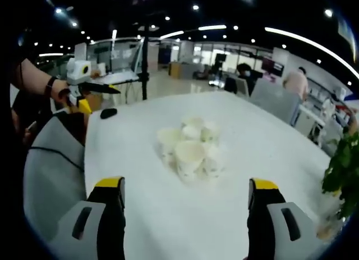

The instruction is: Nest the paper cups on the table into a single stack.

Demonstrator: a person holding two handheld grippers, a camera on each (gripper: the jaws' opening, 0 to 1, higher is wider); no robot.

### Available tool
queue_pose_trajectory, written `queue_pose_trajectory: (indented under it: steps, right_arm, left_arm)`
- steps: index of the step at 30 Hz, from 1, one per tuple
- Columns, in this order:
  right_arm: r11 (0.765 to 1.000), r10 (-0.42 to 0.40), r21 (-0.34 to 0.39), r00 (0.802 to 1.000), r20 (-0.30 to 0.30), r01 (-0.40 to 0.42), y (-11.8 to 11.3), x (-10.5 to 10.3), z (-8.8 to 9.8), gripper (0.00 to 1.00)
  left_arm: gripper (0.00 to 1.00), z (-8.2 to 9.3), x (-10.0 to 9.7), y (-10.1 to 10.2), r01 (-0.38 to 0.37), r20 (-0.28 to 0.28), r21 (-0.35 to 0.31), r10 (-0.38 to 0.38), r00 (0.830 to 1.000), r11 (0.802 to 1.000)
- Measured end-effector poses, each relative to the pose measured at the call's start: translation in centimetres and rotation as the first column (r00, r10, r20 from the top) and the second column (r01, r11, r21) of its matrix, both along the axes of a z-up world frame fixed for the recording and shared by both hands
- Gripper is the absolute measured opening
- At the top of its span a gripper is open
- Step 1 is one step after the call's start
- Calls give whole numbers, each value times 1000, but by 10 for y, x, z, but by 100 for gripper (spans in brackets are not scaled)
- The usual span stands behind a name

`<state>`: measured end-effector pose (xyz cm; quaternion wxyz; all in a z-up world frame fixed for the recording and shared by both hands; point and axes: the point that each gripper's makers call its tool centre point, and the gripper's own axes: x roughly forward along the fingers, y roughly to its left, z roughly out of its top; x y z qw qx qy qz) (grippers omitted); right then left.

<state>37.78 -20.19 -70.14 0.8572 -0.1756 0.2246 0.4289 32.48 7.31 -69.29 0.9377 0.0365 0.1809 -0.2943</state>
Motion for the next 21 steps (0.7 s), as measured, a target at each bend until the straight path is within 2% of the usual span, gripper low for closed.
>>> queue_pose_trajectory:
  steps: [11,21]
  right_arm:
    - [996,84,-8,996,15,-84,21,15,8,87]
    - [980,192,-60,981,28,-190,41,28,8,84]
  left_arm:
    - [100,-2,-2,-2,-7,-5,25,7,1000,1000]
    - [100,-6,1,-7,-7,-22,34,8,1000,999]
